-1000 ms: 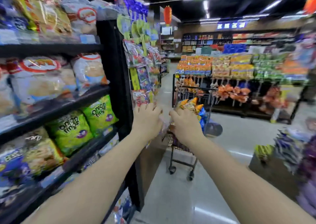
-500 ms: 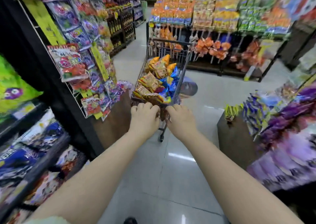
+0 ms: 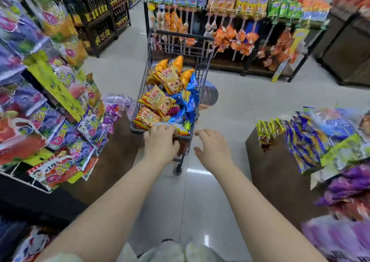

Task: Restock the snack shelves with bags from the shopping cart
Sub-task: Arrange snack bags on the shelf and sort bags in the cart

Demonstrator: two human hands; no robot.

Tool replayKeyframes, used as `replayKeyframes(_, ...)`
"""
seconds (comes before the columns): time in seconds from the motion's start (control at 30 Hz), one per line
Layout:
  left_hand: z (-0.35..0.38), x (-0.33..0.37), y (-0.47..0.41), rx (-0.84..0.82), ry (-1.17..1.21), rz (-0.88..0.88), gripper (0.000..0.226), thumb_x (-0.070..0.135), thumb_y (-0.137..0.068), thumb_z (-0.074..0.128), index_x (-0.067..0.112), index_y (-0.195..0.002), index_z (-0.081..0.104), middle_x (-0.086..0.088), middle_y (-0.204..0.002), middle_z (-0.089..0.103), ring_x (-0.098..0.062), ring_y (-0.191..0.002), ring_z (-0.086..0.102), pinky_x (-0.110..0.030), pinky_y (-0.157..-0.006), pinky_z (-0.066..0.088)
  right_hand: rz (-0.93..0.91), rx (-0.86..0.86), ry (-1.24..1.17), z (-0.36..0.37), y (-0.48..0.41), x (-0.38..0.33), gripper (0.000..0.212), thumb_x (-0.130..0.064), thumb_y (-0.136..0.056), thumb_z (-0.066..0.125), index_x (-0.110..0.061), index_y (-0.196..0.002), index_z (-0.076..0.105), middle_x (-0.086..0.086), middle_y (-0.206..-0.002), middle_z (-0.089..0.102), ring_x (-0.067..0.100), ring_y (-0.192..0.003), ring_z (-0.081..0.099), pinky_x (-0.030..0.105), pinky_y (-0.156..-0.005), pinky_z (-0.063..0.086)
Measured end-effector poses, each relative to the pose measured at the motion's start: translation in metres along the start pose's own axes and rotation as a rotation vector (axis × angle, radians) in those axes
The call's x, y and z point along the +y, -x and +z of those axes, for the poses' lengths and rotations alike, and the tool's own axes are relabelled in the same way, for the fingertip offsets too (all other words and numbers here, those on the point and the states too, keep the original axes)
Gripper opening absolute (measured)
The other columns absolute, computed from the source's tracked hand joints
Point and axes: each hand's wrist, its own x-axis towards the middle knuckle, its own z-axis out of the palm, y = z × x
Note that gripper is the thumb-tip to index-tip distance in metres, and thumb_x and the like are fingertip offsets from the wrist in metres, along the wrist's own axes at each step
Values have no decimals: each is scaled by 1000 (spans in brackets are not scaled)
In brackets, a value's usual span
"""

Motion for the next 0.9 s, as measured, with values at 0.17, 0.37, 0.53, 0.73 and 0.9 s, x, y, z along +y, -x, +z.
replayKeyframes(0.17, 31, -17, -74, -136, 15, -37, 29, 34, -88, 55, 29, -116, 59, -2, -118, 57, -30, -117, 46, -43, -94, 37, 41, -97, -43, 36, -66, 15, 40, -25, -86, 62, -19, -124, 53, 2, -124, 54, 28, -118, 45, 43, -95, 40)
replayKeyframes(0.37, 68, -33, -158, -179, 47, -128, 31, 35, -89, 57, 31, -119, 58, 1, -120, 56, -28, -119, 46, -43, -94, 37, 35, -160, -102, 69, -165, 47, 43, -25, -84, 65, -17, -125, 55, 4, -122, 55, 31, -115, 47, 45, -93, 42)
replayKeyframes(0.53, 96, -42, -239, -141, -5, -268, 33, 42, -89, 57, 29, -119, 59, -2, -118, 58, -28, -117, 48, -42, -91, 41, -86, -221, -131, 94, -269, 73, 47, -22, -81, 67, -17, -126, 56, 6, -120, 56, 34, -110, 50, 43, -88, 43)
replayKeyframes(0.73, 111, -43, -322, -92, 51, -439, 27, 40, -87, 58, 31, -112, 64, -1, -109, 63, -27, -109, 54, -42, -85, 44, -212, -314, -152, 113, -382, 104, 47, -27, -85, 65, -17, -129, 53, 5, -123, 56, 30, -115, 49, 40, -91, 43)
replayKeyframes(0.9, 124, -51, -362, -140, 94, -564, 27, 38, -88, 57, 29, -112, 64, -1, -109, 63, -27, -109, 56, -42, -86, 46, -193, -412, -247, 135, -450, 113, 47, -27, -87, 66, -16, -130, 53, 7, -125, 55, 29, -118, 47, 42, -91, 43)
